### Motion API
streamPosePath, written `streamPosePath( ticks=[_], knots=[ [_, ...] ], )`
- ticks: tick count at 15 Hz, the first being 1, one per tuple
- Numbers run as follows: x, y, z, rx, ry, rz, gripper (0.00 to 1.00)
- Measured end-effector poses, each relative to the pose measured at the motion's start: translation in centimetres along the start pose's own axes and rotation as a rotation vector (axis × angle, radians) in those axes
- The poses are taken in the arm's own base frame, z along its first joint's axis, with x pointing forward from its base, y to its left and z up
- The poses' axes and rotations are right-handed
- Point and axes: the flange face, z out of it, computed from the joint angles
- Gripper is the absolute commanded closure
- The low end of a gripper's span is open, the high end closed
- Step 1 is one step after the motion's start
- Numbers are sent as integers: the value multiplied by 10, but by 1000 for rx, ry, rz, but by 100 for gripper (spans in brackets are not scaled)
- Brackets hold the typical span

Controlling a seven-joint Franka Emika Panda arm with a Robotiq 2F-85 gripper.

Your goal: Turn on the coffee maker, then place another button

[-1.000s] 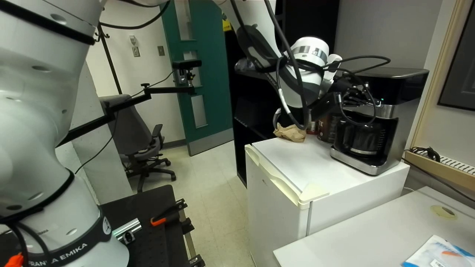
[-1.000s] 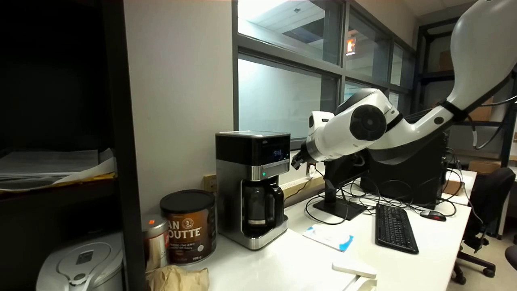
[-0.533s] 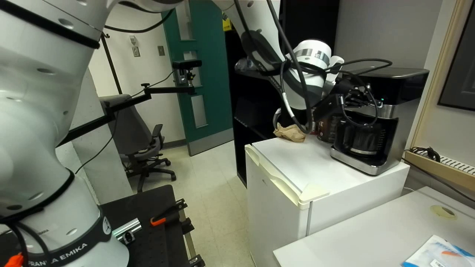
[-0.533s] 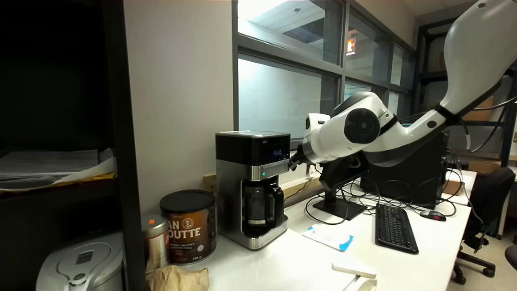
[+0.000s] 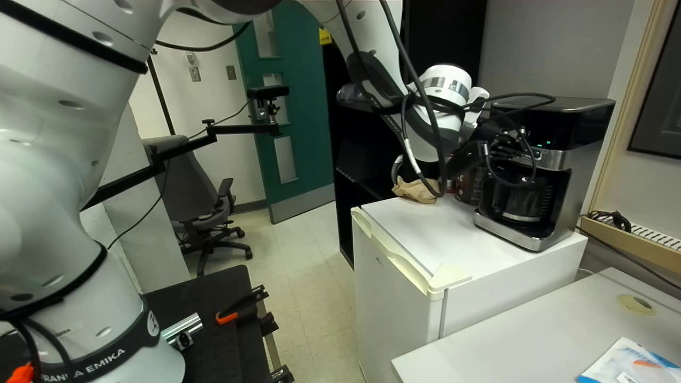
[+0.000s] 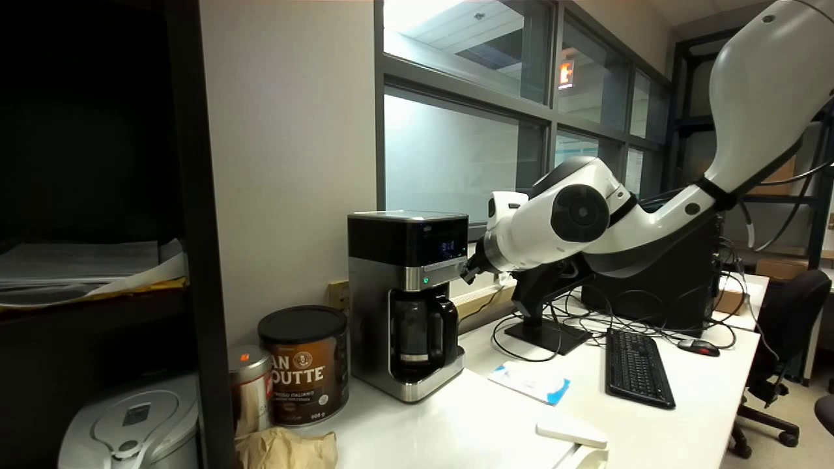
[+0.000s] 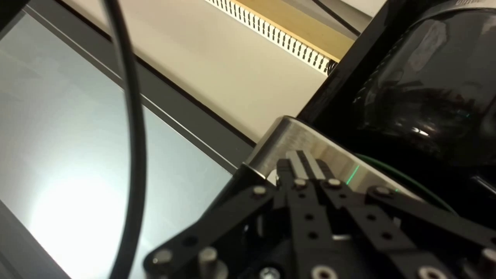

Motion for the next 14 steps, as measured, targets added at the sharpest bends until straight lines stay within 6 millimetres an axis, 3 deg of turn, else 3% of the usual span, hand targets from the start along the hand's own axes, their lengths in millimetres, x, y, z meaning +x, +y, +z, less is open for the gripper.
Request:
streamPosePath(
  ticks=[14],
  knots=[
    [7,2,0,-4,11,7,100]
  ],
)
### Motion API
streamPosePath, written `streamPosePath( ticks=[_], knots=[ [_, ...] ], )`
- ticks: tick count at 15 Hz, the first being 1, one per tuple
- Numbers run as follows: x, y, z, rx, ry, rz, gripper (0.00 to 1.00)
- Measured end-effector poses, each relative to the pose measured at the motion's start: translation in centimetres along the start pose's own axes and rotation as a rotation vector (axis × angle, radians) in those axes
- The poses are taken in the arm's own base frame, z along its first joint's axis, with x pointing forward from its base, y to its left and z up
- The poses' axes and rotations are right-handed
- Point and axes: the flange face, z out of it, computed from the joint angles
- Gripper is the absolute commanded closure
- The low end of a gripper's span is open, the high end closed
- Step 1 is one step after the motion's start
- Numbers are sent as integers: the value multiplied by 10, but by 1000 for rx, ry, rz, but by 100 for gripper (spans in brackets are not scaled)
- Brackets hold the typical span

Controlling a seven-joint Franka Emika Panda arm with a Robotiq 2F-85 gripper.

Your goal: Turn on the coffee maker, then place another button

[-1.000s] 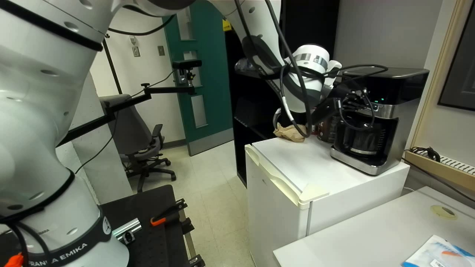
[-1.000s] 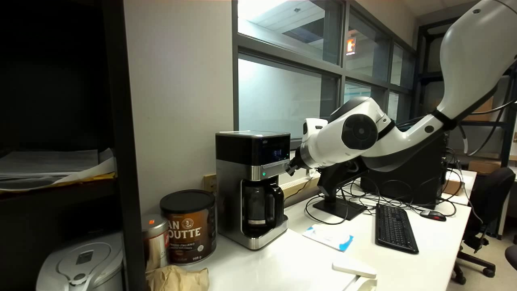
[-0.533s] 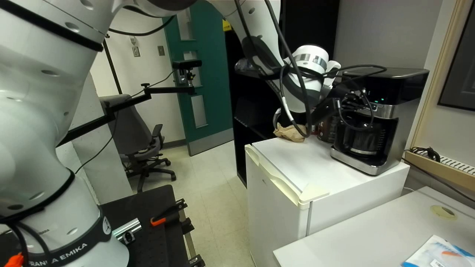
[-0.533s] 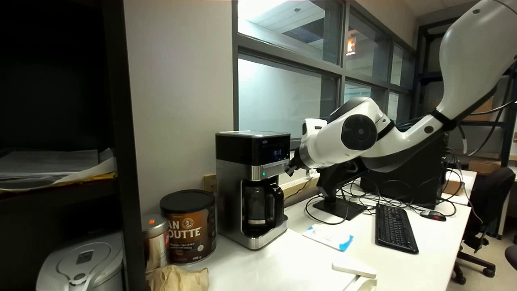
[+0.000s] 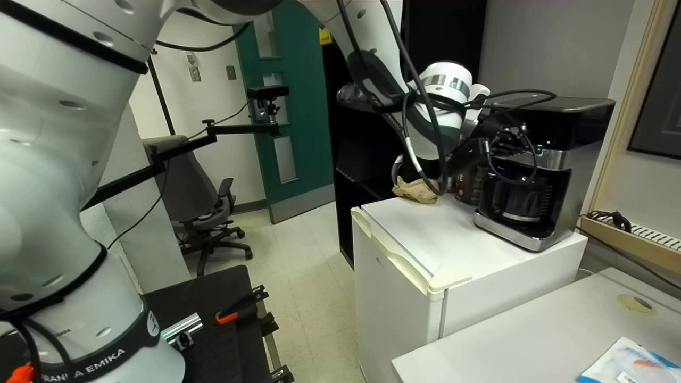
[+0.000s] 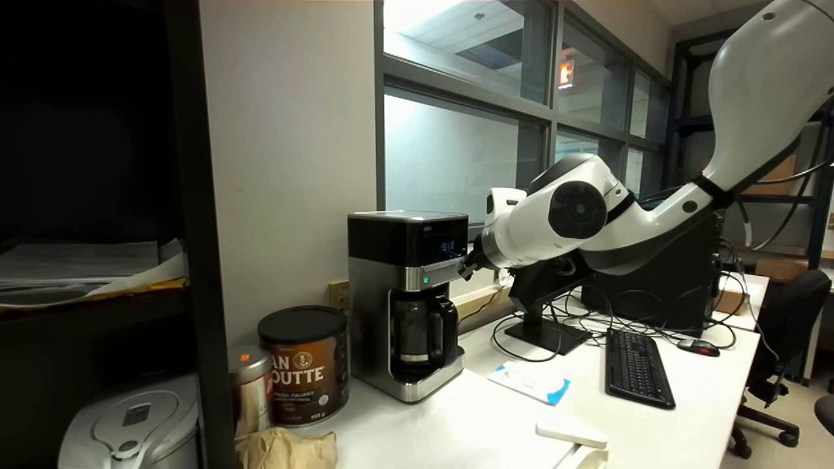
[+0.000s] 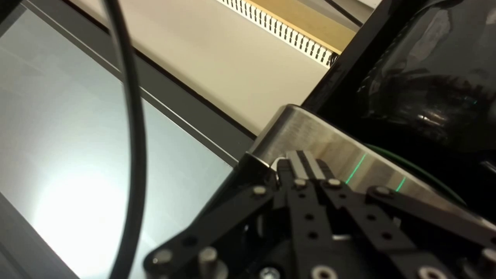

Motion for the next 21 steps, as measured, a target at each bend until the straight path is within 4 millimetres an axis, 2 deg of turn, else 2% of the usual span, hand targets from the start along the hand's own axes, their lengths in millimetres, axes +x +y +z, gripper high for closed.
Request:
streamPosePath(
  ticks=[18,21],
  knots=[
    [2,-1,-2,21,5,2,100],
    [3,-5,-12,55,24,2,100]
  ],
)
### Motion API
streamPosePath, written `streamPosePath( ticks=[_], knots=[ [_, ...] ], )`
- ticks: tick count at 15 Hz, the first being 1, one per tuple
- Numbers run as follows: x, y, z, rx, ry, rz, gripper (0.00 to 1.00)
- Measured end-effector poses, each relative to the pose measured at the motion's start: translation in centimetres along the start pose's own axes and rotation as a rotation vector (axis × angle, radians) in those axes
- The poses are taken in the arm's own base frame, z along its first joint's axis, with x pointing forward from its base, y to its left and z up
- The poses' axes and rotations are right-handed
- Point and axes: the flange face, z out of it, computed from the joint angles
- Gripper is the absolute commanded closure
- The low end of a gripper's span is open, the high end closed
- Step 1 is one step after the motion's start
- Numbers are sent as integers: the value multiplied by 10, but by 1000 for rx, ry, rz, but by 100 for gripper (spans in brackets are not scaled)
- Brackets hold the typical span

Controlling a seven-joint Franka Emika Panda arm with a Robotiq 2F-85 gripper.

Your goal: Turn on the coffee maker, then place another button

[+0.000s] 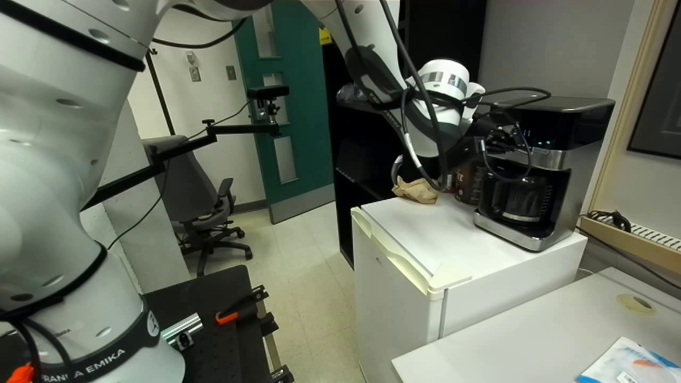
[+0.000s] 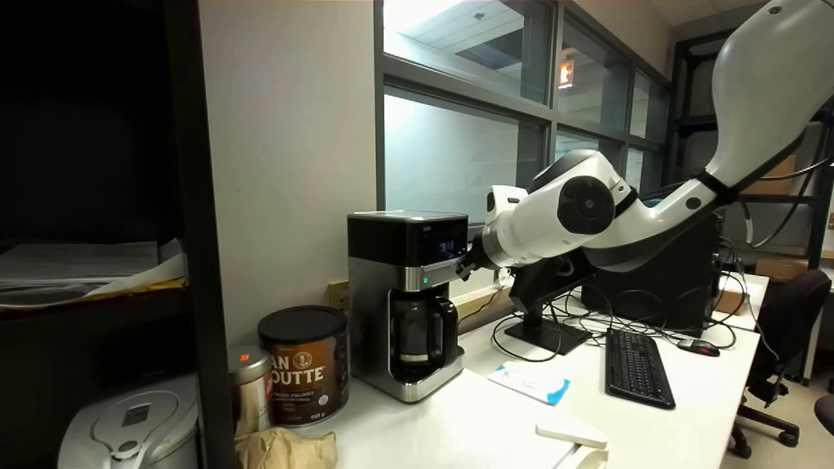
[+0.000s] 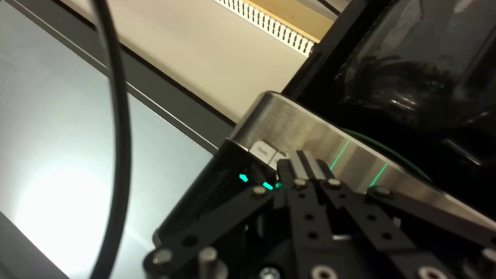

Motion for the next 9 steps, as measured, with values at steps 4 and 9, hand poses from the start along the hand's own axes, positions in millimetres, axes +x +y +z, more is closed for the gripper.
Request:
streamPosePath(
  ticks=[4,9],
  knots=[
    [-6,-30,-45,115,3,7,100],
    [-23,-49,-98,221,-20,-16,100]
  ],
)
